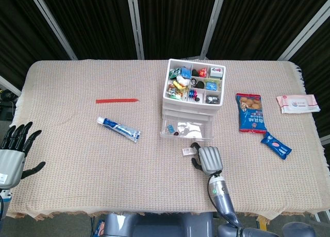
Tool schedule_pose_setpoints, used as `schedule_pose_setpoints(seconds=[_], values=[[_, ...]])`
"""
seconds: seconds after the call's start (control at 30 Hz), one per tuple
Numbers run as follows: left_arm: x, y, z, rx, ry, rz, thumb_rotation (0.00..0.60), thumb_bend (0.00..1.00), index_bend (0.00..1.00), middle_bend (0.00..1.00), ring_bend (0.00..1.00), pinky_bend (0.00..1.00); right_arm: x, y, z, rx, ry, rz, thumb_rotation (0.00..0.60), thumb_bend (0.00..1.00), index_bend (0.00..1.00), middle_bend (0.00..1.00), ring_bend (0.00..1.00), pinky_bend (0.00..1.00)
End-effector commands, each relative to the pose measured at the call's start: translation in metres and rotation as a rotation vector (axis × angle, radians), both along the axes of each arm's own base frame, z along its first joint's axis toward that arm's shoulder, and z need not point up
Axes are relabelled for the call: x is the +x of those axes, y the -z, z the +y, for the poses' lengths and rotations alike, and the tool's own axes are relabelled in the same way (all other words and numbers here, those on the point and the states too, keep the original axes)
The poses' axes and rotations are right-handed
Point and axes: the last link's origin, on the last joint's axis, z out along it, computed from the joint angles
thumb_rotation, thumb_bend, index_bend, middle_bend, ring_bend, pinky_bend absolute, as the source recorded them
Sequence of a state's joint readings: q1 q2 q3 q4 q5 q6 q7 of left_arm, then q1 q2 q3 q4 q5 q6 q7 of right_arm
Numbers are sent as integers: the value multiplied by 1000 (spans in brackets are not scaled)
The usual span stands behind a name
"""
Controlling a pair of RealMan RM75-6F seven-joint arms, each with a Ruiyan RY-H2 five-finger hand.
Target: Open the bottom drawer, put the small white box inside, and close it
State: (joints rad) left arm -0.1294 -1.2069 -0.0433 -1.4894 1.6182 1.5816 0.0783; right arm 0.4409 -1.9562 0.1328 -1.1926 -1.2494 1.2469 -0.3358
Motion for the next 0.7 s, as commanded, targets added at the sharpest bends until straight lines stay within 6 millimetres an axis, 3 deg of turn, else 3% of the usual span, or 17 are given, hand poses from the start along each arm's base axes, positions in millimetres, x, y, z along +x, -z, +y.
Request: schedule_pose_setpoints(seconds=[0.03,0.33,0.7], values=[[0,0,0,0,-1,0,600,111,155,0,0,0,1,1,0,-1,1,-5,600,303,385,789,748,642],[0,0,0,0,-3,-1,600,112,154,0,0,0,4,7,0,-3,2,-24,600,307,402,791,750,642],[0,0,0,-1,-3,-3,600,111,155,0,0,0,7,8,2,-11,12,-47,600,337,655,800,759,642]])
